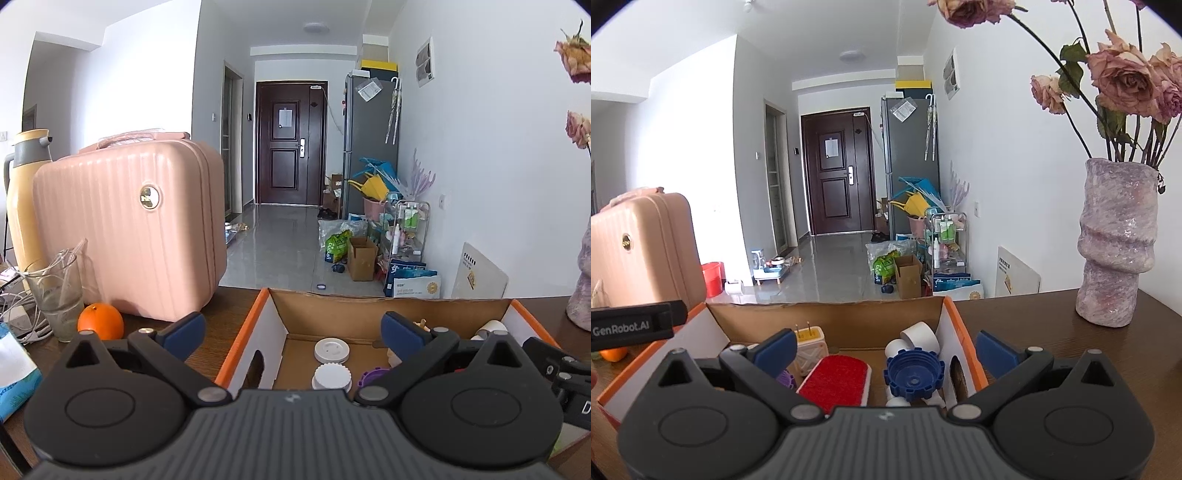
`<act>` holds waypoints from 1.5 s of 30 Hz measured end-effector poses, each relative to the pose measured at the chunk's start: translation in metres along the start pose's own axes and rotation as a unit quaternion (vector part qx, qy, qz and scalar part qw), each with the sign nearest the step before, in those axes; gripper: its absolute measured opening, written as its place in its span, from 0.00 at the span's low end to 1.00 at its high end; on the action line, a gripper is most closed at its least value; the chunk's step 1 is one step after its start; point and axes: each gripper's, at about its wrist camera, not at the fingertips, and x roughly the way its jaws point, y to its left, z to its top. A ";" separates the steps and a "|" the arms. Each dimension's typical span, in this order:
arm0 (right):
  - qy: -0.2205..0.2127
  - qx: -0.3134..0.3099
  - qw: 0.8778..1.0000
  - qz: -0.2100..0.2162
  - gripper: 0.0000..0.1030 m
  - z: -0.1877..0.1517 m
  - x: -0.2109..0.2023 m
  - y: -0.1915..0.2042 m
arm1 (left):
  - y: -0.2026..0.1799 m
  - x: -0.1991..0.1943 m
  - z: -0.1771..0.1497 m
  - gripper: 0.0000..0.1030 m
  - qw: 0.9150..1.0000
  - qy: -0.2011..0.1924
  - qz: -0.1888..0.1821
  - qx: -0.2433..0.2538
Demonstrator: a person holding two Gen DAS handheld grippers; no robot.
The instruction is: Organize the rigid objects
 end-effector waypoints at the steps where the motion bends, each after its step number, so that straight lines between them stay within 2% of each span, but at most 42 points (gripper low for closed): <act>1: -0.002 0.000 1.000 0.000 1.00 0.000 -0.004 0.000 | 0.002 -0.003 0.000 1.00 1.000 -0.001 -0.002 -0.001; 8: -0.014 0.009 1.000 0.005 1.00 -0.004 -0.045 -0.004 | 0.022 -0.049 -0.004 1.00 1.000 -0.014 -0.011 -0.008; 16: -0.036 0.010 0.999 0.017 1.00 -0.012 -0.128 -0.007 | 0.047 -0.135 -0.019 1.00 0.999 -0.031 -0.021 -0.003; 24: -0.057 -0.001 0.998 0.030 1.00 -0.042 -0.228 -0.008 | 0.064 -0.229 -0.051 1.00 0.998 -0.048 -0.028 0.019; 30: -0.050 -0.018 0.998 0.037 1.00 -0.075 -0.287 -0.007 | 0.073 -0.289 -0.082 1.00 0.998 -0.056 -0.034 0.020; 36: -0.050 -0.027 0.997 0.042 1.00 -0.101 -0.335 -0.007 | 0.080 -0.332 -0.111 1.00 0.998 -0.053 -0.028 0.021; 45: -0.048 -0.023 0.997 0.049 1.00 -0.121 -0.369 -0.004 | 0.086 -0.366 -0.139 1.00 0.999 -0.039 -0.029 0.021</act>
